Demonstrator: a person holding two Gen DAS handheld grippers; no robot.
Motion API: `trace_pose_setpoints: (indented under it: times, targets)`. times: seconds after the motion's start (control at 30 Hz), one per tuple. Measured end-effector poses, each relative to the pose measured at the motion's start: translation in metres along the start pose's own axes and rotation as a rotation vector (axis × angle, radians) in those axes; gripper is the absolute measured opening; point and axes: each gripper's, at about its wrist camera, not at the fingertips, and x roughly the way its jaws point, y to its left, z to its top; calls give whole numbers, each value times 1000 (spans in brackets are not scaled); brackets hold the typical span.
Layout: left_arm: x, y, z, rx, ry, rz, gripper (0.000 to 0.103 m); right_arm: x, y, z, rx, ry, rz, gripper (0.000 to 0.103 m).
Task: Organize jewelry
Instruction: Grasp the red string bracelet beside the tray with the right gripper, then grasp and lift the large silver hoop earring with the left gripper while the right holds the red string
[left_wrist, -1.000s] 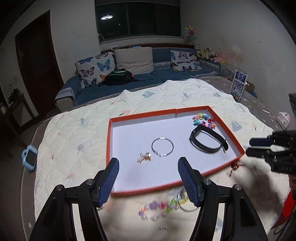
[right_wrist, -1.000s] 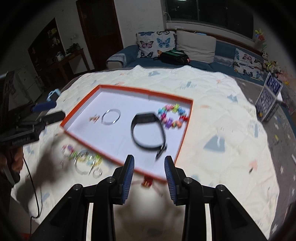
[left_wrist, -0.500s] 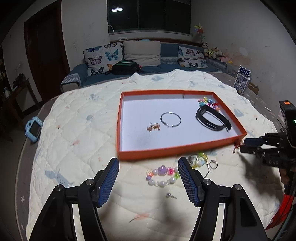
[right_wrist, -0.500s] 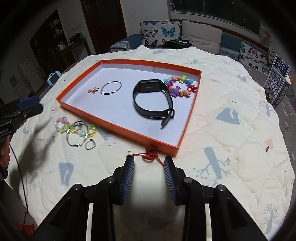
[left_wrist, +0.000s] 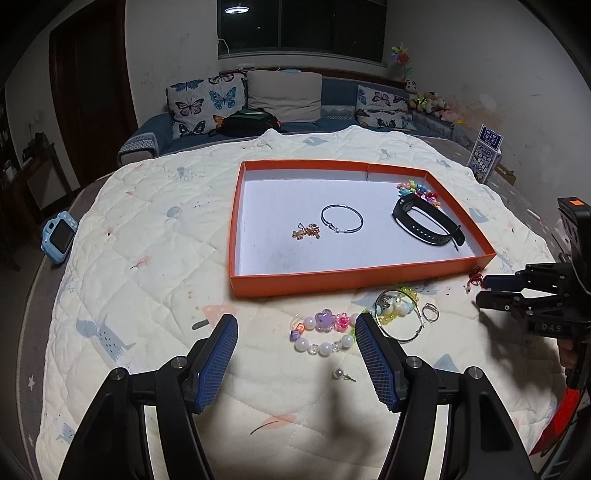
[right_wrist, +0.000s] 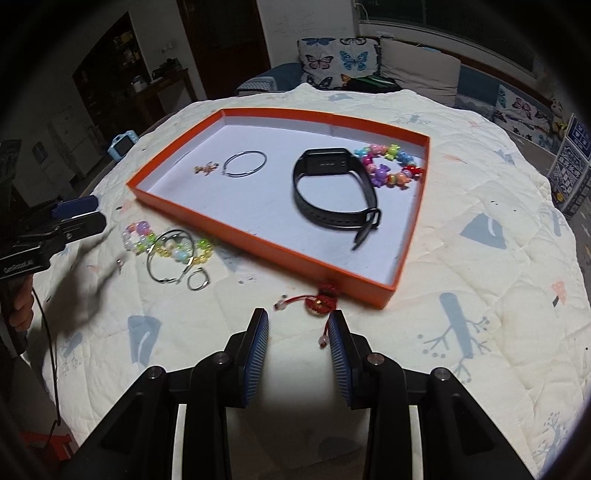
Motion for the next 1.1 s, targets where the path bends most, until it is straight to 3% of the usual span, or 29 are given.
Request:
trace_pose_setpoints:
  times: [0.27, 0.4, 0.53, 0.77, 1.1]
  targets:
    - [2, 4, -6, -13, 4, -15, 71, 0, -14, 3, 113, -18, -29, 37]
    - [3, 2, -10, -1, 3, -36, 71, 7, -7, 6, 107, -25, -67, 36]
    - [3, 0, -15, 11, 2, -67, 71, 13, 0, 8, 78, -33, -118, 23]
    - [5, -3, -22, 42, -3, -115, 71, 10, 2, 7, 39, -32, -132, 21]
    - [19, -50, -13, 217, -18, -198, 71, 1, 1, 2, 38, -25, -120, 21]
